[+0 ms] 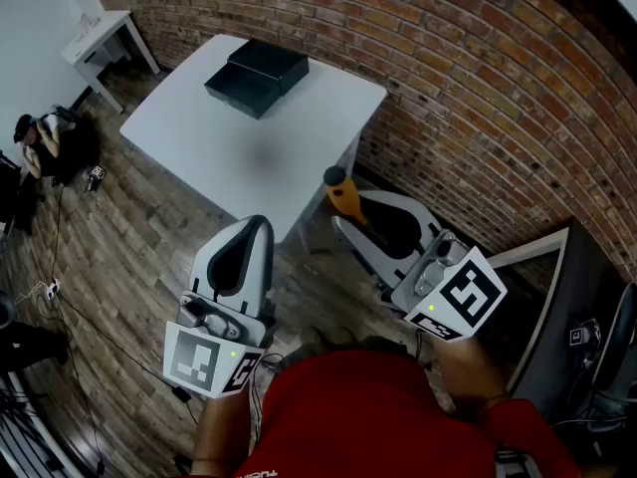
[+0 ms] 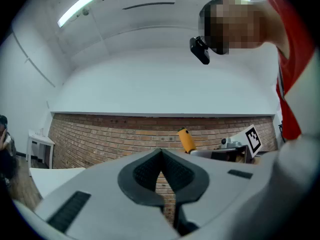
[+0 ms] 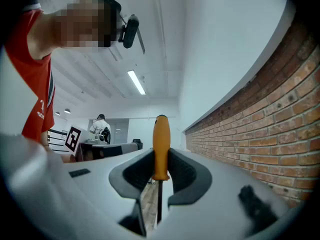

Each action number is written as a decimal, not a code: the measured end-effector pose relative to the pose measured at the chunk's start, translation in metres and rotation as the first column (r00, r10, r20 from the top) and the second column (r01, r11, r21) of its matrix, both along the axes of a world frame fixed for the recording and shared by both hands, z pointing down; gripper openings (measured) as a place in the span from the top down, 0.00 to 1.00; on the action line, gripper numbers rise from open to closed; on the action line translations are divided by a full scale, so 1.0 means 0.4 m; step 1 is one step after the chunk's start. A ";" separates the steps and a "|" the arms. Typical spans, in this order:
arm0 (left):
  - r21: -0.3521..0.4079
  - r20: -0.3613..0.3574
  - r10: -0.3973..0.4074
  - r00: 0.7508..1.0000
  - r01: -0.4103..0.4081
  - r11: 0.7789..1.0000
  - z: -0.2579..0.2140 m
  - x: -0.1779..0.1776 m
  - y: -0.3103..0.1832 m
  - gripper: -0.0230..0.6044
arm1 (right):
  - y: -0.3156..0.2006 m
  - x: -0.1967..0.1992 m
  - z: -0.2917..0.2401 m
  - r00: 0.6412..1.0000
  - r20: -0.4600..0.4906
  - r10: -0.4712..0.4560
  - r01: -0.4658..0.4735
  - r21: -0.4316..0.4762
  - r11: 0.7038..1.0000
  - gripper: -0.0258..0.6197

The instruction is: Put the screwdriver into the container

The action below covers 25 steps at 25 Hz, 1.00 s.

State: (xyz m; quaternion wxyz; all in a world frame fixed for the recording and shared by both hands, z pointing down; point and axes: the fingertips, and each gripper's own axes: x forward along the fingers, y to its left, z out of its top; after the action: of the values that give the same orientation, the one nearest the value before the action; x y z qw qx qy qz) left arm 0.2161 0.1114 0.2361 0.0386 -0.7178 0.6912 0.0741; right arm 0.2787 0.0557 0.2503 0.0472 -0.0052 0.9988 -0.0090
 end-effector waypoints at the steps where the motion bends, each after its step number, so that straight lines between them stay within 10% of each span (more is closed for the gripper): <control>1: -0.001 0.000 -0.003 1.000 0.003 1.000 0.003 0.001 0.000 0.94 | -0.001 0.001 0.003 1.000 0.001 -0.003 0.003 -0.001 1.000 0.81; 25: -0.012 0.017 -0.064 0.998 0.065 0.998 0.004 0.022 -0.022 0.94 | -0.029 0.022 -0.011 0.997 0.026 -0.067 0.067 -0.013 0.998 0.81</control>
State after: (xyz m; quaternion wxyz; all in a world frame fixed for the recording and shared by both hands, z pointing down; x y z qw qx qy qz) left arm 0.2249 0.1026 0.2377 0.0420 -0.6959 0.7141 0.0625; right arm 0.2876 0.0440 0.2458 0.0596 0.0283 0.9977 -0.0175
